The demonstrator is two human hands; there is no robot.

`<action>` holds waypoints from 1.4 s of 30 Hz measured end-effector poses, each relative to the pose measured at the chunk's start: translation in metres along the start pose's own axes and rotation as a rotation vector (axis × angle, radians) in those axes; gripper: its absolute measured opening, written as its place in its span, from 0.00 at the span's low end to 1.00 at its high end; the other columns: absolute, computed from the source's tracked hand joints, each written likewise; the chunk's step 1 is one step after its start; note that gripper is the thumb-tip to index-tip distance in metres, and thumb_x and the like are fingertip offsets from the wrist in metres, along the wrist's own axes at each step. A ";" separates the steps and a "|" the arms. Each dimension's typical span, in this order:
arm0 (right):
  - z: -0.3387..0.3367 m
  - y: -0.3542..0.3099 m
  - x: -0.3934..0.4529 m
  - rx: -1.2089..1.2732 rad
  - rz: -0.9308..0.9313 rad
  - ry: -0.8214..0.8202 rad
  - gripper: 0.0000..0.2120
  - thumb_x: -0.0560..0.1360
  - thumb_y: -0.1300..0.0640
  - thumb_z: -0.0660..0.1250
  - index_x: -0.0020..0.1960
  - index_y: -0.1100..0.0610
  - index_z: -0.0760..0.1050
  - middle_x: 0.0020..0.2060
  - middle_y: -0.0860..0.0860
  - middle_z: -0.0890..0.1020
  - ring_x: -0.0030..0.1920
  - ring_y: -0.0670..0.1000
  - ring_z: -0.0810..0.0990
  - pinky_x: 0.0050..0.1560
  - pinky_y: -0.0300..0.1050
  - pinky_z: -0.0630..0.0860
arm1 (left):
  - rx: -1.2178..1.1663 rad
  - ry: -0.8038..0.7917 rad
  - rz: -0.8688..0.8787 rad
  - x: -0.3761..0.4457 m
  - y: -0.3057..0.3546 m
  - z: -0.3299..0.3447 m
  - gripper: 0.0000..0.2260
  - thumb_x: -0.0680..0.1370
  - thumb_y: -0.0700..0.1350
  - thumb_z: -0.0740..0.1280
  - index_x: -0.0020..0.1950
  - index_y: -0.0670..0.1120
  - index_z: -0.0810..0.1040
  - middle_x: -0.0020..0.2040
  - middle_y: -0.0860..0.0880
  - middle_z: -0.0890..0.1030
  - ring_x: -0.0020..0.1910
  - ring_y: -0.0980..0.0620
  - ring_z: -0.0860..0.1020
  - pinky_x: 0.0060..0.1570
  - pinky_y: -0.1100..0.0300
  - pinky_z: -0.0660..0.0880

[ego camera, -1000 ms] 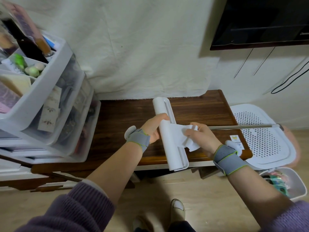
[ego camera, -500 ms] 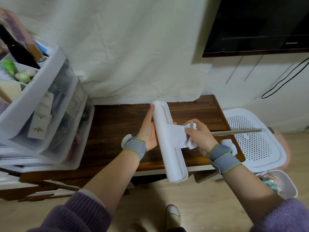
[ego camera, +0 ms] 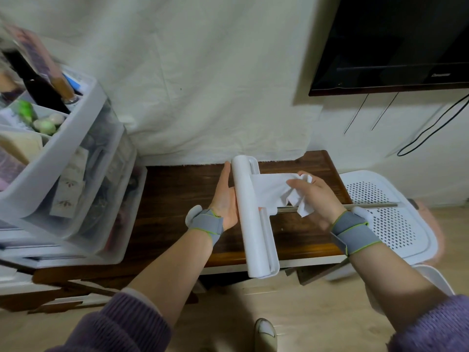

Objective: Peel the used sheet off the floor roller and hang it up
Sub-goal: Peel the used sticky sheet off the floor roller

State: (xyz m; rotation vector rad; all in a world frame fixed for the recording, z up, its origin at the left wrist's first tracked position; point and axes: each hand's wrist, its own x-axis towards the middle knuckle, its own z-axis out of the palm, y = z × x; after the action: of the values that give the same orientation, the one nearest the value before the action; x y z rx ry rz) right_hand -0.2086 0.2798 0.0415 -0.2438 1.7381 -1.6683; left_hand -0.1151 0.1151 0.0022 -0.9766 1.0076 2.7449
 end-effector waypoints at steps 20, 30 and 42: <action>0.035 0.005 0.021 -0.582 -0.067 0.100 0.12 0.67 0.59 0.74 0.44 0.62 0.73 0.39 0.59 0.78 0.38 0.54 0.77 0.37 0.49 0.77 | 0.442 -0.020 0.111 -0.004 0.004 0.003 0.12 0.77 0.50 0.67 0.59 0.48 0.77 0.57 0.42 0.81 0.57 0.43 0.80 0.63 0.47 0.75; 0.027 0.000 0.020 -0.424 -0.060 0.133 0.11 0.70 0.67 0.65 0.34 0.58 0.64 0.30 0.54 0.68 0.28 0.50 0.69 0.25 0.34 0.66 | 0.527 0.150 0.145 -0.003 0.016 0.008 0.08 0.77 0.53 0.64 0.49 0.50 0.75 0.51 0.47 0.80 0.51 0.47 0.78 0.62 0.47 0.74; 0.020 0.006 0.026 -0.325 -0.042 0.201 0.14 0.67 0.68 0.67 0.33 0.55 0.65 0.31 0.51 0.69 0.31 0.50 0.68 0.28 0.38 0.66 | 0.876 0.349 0.277 0.009 0.017 0.025 0.32 0.64 0.67 0.69 0.55 0.43 0.74 0.54 0.44 0.81 0.52 0.46 0.82 0.56 0.47 0.79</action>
State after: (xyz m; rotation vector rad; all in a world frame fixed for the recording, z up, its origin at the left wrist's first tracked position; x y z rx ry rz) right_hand -0.2139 0.2500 0.0284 -0.2696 2.1698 -1.4730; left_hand -0.1405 0.1156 0.0212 -1.1809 2.2490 1.8958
